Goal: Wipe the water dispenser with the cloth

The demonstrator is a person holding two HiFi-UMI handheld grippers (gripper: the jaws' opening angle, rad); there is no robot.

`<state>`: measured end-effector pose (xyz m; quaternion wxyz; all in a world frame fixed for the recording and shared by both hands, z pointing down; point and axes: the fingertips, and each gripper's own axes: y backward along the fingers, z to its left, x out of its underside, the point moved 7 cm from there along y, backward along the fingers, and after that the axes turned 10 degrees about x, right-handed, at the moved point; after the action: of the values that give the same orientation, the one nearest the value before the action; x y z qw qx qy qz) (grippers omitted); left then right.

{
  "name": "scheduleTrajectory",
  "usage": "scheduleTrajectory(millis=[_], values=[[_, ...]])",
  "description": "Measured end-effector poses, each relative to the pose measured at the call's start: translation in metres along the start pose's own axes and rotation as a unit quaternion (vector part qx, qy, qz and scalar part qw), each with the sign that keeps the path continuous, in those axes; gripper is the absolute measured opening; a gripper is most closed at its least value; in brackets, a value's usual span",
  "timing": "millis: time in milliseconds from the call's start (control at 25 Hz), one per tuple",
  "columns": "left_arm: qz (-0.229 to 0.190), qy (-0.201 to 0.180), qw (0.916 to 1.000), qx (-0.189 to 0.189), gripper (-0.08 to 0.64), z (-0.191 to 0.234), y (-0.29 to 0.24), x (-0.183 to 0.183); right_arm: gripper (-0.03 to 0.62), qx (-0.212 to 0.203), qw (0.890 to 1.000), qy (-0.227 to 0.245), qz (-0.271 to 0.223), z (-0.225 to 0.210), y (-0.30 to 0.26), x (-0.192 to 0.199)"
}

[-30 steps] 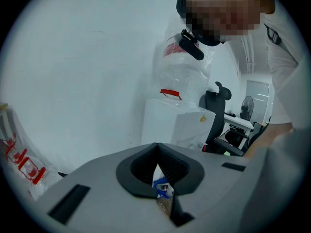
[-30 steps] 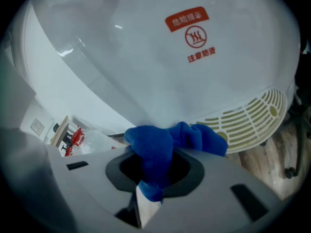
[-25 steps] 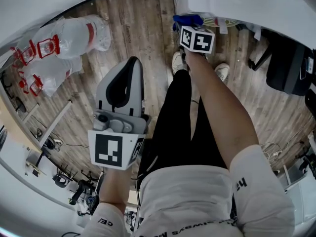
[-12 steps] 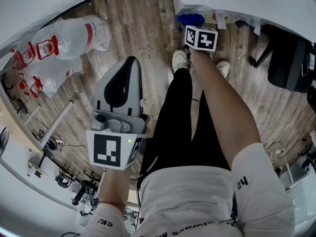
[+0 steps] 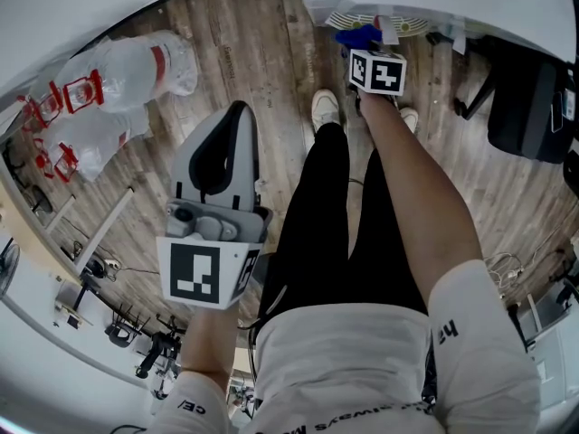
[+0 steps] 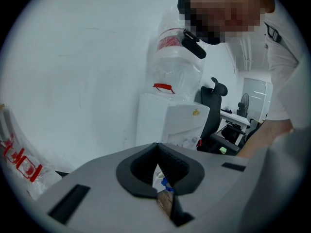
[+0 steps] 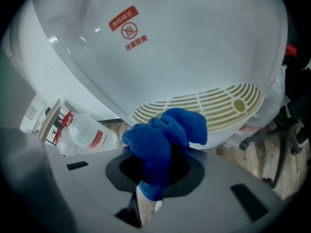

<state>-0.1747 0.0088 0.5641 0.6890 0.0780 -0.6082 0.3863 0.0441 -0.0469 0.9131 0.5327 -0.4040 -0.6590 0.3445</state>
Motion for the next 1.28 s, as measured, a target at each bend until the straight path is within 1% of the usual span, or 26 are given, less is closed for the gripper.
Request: scheduleTrajectory(millis=[160, 360, 480, 760, 920, 1280], values=[[0.002, -0.003, 1.0000, 0.005, 0.018, -0.006, -0.006, -0.001, 0.080, 0.018, 1.000, 0.010, -0.001, -0.020, 0.006, 0.000], [0.005, -0.006, 0.9999, 0.013, 0.018, -0.017, -0.013, -0.002, 0.078, 0.028, 1.000, 0.003, -0.003, -0.052, 0.007, 0.005], [0.005, -0.008, 0.9998, 0.017, 0.018, -0.023, -0.018, -0.003, 0.078, 0.051, 0.999, 0.005, -0.002, -0.073, 0.017, 0.000], [0.009, -0.011, 0.9996, 0.023, 0.018, -0.035, -0.029, -0.004, 0.078, 0.070, 0.997, 0.013, -0.005, -0.115, 0.023, -0.010], [0.009, -0.013, 0.9996, 0.024, 0.018, -0.039, -0.034, -0.006, 0.078, 0.075, 0.997, 0.032, -0.002, -0.128, 0.025, -0.015], [0.009, -0.015, 0.9997, 0.015, 0.018, -0.046, -0.040, -0.010, 0.078, 0.088, 0.995, 0.054, 0.000, -0.154, 0.026, -0.028]])
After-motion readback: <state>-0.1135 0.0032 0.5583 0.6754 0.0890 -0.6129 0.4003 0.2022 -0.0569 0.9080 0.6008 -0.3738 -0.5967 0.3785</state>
